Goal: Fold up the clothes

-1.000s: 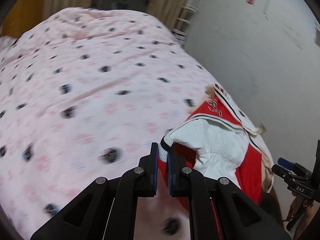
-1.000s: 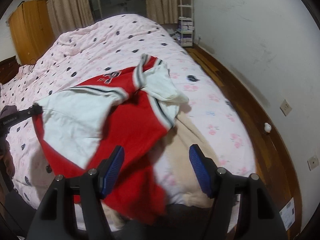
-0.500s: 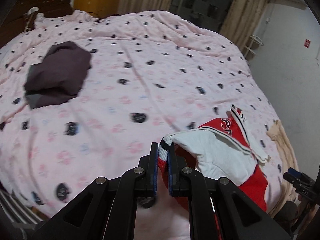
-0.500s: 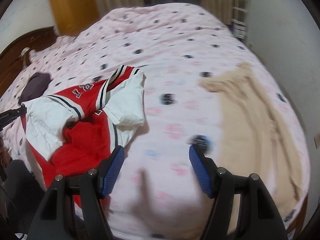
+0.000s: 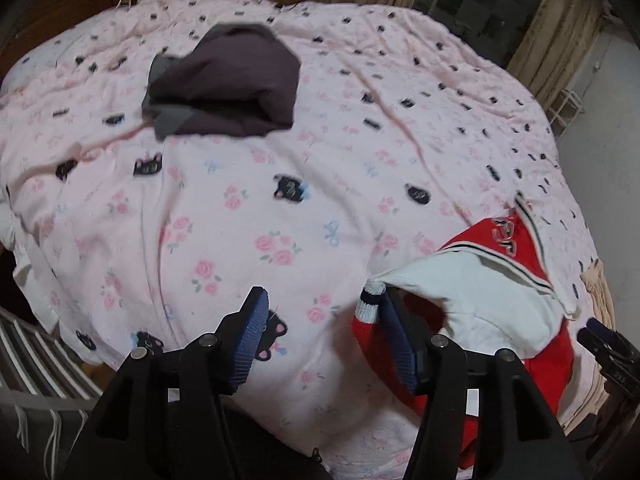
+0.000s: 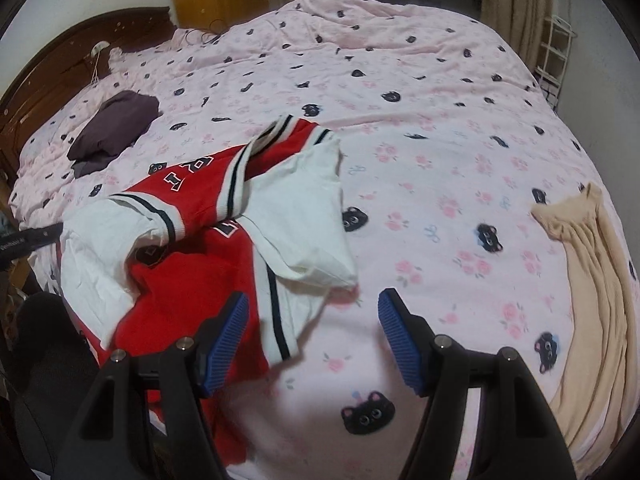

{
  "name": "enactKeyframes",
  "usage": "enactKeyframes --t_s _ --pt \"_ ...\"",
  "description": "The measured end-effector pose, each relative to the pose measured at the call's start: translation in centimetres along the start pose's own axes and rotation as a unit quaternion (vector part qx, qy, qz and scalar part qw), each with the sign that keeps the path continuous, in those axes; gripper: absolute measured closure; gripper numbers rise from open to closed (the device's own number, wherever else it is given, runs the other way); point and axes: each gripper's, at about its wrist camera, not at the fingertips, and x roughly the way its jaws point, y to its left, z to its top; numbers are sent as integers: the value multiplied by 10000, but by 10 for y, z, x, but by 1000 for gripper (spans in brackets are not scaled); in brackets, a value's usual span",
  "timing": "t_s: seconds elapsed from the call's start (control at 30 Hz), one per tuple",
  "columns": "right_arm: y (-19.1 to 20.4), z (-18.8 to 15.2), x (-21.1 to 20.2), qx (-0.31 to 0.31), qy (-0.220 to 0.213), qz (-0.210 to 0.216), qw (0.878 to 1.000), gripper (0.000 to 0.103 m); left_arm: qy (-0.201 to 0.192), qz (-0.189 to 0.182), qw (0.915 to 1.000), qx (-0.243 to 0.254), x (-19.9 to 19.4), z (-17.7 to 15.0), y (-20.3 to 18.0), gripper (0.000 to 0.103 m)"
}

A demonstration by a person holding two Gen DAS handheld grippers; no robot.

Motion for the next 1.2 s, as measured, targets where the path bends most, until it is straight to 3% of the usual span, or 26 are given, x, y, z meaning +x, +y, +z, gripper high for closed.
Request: enactKeyframes --t_s 0.07,0.2,0.23,0.27,0.37,0.43,0.6,0.77,0.83,0.97,1.13,1.2 --pt "6 6 4 -119 -31 -24 9999 34 -244 -66 9988 421 -12 3 -19 50" --pt "16 17 14 -238 -18 1 9997 34 -914 356 9899 1022 -42 15 -55 46" --pt "19 20 17 -254 5 37 9997 34 -1004 263 9887 1083 -48 18 -61 44" --pt "21 21 21 -274 34 58 9996 34 -1007 -54 9885 1126 -51 22 -67 43" --pt "25 23 31 -342 137 9 9993 35 -590 -876 9848 1377 -40 27 -90 42" --pt "25 23 35 -337 175 3 9993 35 -228 -1132 9779 1741 -22 23 -119 42" --pt "23 21 38 -307 211 29 9993 35 372 -1239 9571 2592 18 2 -178 42" --pt "15 20 35 -216 203 37 9996 36 666 -966 9417 3152 37 -16 -209 42" --pt "11 19 34 -170 196 58 9996 36 798 -880 9378 3261 48 -17 -213 45" --pt "9 20 33 -152 179 87 9997 36 913 -749 9409 3175 55 -12 -209 70" --pt "8 22 32 -143 137 125 9997 36 1119 -850 9441 2981 68 -5 -201 79" --pt "7 23 33 -150 126 121 9997 36 1112 -876 9446 2960 70 -4 -199 98"
